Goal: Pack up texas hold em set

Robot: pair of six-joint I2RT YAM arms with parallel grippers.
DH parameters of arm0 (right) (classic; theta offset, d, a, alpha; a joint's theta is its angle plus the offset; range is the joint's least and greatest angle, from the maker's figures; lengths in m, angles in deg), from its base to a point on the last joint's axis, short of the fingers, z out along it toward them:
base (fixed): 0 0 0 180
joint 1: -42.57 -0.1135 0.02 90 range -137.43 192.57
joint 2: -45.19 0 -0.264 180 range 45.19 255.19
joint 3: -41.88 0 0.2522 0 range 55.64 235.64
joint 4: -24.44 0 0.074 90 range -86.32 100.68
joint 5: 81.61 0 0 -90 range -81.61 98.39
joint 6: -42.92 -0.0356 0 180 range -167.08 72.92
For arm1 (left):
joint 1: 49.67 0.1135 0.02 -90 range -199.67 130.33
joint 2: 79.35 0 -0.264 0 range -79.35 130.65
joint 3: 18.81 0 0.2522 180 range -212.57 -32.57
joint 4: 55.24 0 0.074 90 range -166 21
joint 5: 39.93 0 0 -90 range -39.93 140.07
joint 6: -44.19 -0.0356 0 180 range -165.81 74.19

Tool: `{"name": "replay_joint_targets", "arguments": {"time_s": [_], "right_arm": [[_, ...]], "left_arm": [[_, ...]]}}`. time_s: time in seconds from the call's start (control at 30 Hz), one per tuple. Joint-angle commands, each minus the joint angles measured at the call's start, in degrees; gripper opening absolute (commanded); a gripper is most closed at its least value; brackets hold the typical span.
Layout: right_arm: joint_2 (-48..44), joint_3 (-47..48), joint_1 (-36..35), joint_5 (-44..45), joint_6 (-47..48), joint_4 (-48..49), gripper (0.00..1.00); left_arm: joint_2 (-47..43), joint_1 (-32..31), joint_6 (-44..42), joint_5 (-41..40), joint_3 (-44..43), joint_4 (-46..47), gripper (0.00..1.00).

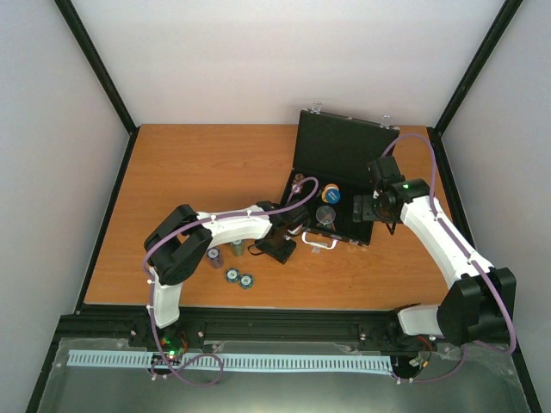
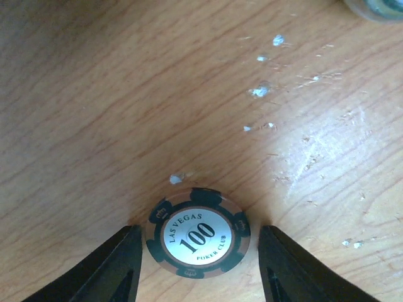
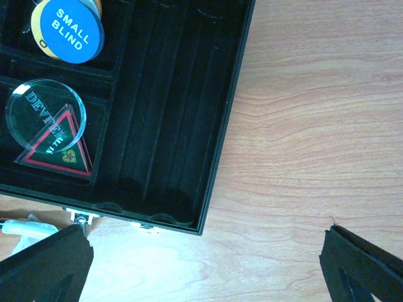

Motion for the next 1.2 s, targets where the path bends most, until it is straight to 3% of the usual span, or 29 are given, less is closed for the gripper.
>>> {"name": "replay_joint_targets", "arguments": {"time_s": [0.0, 0.37, 1.1, 1.13, 1.17], "right_arm": [[-1.40, -0.59, 0.48, -0.28, 0.17, 0.52, 1.00], [-1.21, -0.70, 0.46, -0.46, 0.44, 0.66, 1.00], [-0.87, -2.35, 0.46, -0.84, 0.19, 1.84, 1.00], [-0.86, -2.47, 0.45, -0.90, 0.20, 1.95, 1.00], [-0.90, -2.45, 0.46, -1.02, 0.12, 2.00, 1.00]], "left_arm": [[2.21, -0.34, 0.75, -0.51, -0.77, 0.34, 0.51], [2.37, -0.35, 1.19, -1.96, -0.22, 0.42, 0.33], [-4.77, -0.27, 0.94, -5.14, -4.44, -5.39, 0.32], [-4.83, -0.36, 0.93, -5.17, -4.50, -5.44, 0.33], [-4.96, -0.33, 0.94, -5.29, -4.45, -5.46, 0.41]]}}
